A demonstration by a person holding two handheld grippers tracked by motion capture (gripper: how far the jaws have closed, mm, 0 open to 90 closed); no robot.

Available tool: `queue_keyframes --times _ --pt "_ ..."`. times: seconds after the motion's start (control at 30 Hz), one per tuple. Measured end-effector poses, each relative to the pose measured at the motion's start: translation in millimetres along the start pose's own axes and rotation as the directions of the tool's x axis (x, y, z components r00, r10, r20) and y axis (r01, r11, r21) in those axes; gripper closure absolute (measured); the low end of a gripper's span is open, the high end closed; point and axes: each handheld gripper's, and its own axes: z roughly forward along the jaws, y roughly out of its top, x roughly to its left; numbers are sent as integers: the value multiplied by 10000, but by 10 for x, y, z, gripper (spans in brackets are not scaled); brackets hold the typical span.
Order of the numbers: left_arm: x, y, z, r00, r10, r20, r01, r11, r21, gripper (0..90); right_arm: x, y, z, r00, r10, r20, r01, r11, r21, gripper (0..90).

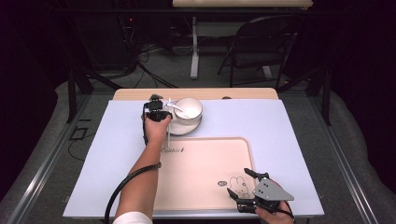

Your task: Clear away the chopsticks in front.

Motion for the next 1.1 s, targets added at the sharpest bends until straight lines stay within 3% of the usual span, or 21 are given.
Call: queue_keyframes --times 0.5,1.1 --pt "-4 -39 128 9998 -187 -85 189 9995 248 799 0 -1 4 10000 -13 -44 13 10000 -6 142" --pt "33 -40 127 9977 -678 82 677 9976 173 842 4 1 5 10000 -23 -58 23 10000 0 142"
